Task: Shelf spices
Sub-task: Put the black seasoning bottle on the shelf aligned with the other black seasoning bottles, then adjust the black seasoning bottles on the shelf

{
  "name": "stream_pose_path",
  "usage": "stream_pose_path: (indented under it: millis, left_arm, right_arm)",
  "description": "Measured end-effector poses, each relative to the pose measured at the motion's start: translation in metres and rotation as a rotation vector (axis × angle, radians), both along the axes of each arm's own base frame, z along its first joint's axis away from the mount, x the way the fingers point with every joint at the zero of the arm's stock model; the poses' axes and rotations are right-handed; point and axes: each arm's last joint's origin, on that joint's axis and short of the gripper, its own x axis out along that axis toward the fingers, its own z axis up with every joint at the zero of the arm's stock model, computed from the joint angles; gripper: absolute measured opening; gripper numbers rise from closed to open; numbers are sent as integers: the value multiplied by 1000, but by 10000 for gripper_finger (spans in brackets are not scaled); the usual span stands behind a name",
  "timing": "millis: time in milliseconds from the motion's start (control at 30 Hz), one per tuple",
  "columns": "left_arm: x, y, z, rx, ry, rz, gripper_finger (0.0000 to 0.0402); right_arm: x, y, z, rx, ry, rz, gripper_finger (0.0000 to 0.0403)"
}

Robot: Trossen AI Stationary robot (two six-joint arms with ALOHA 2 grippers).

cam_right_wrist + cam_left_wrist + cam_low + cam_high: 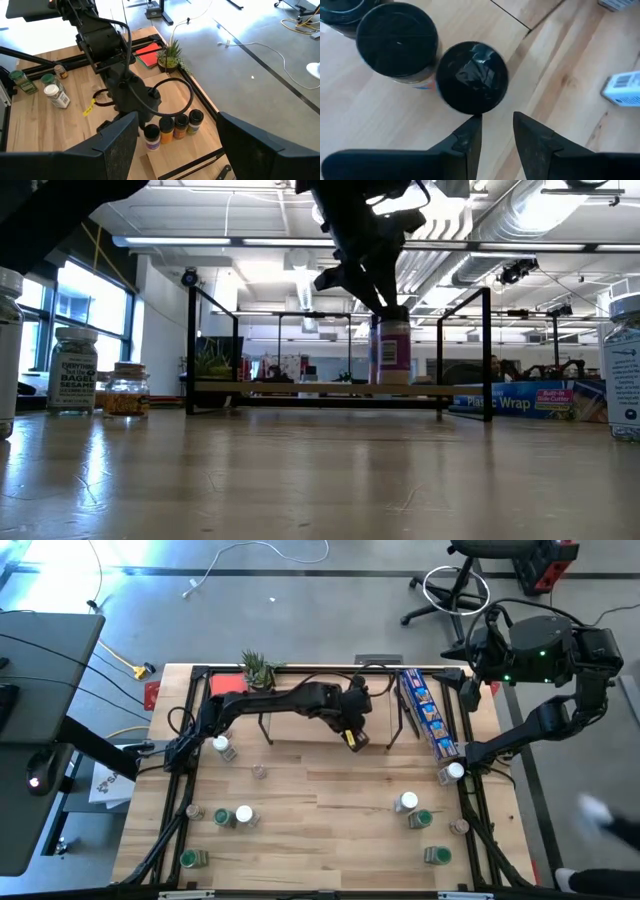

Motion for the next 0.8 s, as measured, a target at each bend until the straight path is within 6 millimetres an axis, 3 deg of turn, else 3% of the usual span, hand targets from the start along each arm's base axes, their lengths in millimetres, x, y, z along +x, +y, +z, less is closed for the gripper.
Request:
stream_pose_path:
  millis: [200,433,800]
  left_arm:
    - [-3,-1,9,0,-3,5,106]
    - [-23,-3,31,9,64,31,106]
    - [-17,48,-3,10,54,127,106]
  right_arm:
    - [0,0,0,17,-8,-11,263]
    - [0,0,0,15,-8,-10,263]
    - [1,0,0,16,-6,-10,263]
